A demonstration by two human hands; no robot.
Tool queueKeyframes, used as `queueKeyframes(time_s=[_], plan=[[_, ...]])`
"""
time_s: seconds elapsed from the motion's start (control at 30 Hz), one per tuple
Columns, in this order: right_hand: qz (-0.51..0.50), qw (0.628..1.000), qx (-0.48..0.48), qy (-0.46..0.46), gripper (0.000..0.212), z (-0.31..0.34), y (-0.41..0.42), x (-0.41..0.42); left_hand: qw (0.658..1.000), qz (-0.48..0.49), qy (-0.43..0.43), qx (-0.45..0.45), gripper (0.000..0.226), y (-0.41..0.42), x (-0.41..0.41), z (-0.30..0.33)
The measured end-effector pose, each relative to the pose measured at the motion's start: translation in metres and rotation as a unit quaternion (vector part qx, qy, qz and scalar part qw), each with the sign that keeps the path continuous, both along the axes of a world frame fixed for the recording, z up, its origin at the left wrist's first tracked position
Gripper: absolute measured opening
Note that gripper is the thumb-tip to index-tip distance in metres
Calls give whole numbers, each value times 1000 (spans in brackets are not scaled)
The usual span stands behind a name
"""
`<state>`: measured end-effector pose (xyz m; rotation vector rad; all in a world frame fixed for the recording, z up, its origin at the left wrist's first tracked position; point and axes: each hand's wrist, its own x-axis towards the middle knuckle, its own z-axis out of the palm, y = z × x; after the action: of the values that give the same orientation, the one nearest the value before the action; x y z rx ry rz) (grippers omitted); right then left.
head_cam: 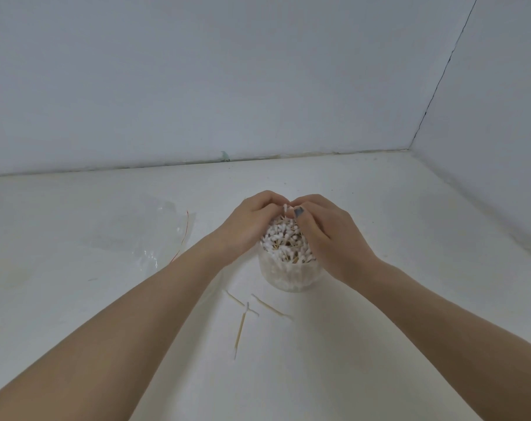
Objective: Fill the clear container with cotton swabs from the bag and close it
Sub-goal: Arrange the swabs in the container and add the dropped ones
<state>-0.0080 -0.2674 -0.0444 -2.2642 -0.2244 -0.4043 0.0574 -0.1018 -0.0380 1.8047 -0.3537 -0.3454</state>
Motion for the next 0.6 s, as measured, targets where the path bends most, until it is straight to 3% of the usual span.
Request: queueKeyframes(time_s=[0.07, 0.27, 0.37, 0.6], plan=[[1, 1000, -5, -3, 35, 0, 0, 0, 999, -8, -31, 21, 23, 3, 1, 0], [-7, 1000, -2, 20, 32, 7, 2, 1, 995, -18, 92, -39, 26, 6, 4, -4], [0, 998, 24, 61, 37, 17, 1, 4, 993, -3, 112, -48, 34, 1, 6, -3], [4, 996, -30, 78, 42, 18, -1, 10, 989, 19, 133, -61, 37, -4, 4, -5]])
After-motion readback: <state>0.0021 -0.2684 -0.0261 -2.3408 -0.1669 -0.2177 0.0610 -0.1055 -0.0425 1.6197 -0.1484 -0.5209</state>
